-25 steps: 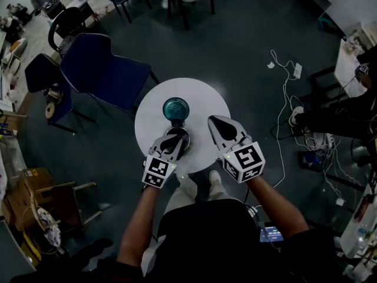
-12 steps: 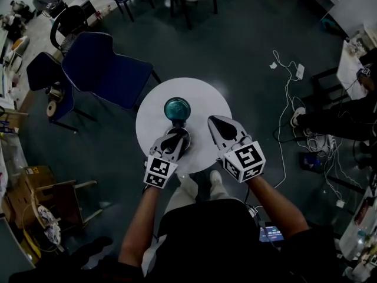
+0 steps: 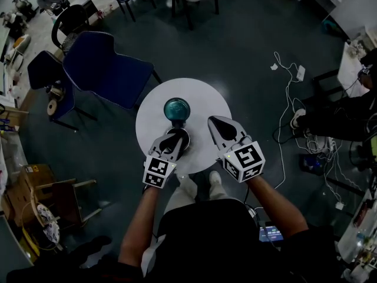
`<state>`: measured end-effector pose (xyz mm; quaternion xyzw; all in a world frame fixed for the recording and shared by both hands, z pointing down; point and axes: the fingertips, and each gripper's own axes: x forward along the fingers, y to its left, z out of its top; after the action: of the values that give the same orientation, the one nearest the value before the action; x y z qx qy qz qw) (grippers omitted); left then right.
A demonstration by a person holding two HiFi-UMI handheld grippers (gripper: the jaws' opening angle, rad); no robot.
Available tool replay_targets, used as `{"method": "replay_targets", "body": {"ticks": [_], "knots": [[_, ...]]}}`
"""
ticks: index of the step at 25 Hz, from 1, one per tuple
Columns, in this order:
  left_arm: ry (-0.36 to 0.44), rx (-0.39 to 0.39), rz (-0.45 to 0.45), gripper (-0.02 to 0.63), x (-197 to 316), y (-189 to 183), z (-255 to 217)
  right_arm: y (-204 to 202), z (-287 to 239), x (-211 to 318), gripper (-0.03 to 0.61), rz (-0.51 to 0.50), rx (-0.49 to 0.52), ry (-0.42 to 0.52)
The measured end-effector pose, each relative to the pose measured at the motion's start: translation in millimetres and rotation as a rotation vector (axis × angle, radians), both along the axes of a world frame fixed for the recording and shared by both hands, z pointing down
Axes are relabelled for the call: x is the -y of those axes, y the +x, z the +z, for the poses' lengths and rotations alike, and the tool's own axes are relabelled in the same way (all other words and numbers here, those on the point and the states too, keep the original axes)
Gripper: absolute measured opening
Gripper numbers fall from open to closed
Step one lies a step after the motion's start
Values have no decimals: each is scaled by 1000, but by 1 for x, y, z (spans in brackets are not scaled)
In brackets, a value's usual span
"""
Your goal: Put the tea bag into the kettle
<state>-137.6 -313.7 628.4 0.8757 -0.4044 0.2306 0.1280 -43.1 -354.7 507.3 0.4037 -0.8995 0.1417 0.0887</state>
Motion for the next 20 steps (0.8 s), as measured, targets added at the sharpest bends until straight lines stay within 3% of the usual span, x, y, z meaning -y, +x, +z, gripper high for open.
{"method": "replay_targets", "body": {"ticks": [13, 20], "knots": [[65, -91, -71, 32, 5, 3, -46, 3, -10, 2, 18, -21, 14, 13], [156, -131, -102, 18, -9, 12, -88, 3, -22, -10, 18, -78, 22, 43]]}}
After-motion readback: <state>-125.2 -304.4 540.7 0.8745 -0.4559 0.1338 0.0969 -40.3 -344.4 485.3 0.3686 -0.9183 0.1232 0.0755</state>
